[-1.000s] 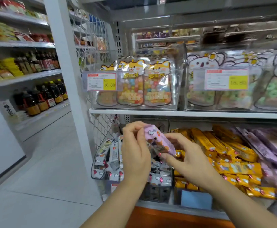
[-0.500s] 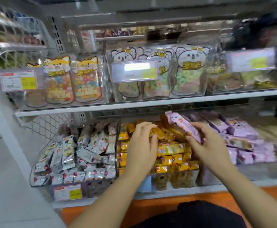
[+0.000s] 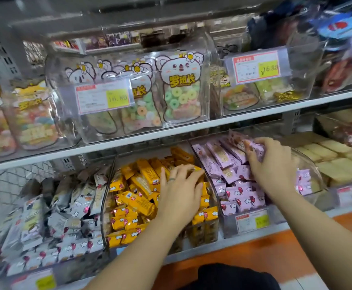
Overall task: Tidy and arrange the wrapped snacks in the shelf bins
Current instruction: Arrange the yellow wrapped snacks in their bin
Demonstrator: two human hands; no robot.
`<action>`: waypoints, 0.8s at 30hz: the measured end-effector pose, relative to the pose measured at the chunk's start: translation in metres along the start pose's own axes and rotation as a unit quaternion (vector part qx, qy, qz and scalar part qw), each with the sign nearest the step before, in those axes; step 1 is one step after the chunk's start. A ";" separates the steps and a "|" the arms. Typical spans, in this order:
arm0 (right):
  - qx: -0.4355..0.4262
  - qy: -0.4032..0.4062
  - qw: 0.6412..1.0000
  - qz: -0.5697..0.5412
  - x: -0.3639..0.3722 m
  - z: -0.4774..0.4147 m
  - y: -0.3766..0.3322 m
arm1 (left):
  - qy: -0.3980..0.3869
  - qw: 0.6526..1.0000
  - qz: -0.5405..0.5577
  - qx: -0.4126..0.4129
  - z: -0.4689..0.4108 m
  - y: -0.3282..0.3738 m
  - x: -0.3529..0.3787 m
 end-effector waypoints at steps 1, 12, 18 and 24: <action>-0.003 -0.021 1.000 0.017 0.003 0.001 0.000 | -0.006 1.000 -0.002 0.004 0.000 0.001 0.001; -0.044 -0.013 0.999 0.017 -0.008 0.013 -0.016 | 0.005 0.999 -0.002 0.040 0.001 0.001 -0.015; -0.143 0.032 0.987 -0.061 -0.012 0.059 -0.075 | 0.053 0.998 -0.003 0.043 0.027 -0.029 -0.039; -0.216 -0.020 0.966 -0.140 -0.003 0.099 -0.158 | 0.103 0.994 -0.025 0.015 0.055 -0.091 -0.071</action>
Point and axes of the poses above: each hand's wrist, its own z-axis away from the middle knuckle, its own x-axis out of the palm, y = z × x, the point moved 2 cm from there along -z, towards the middle knuckle, and after that the axes turned 11 degrees about y, right-handed, at the moved point
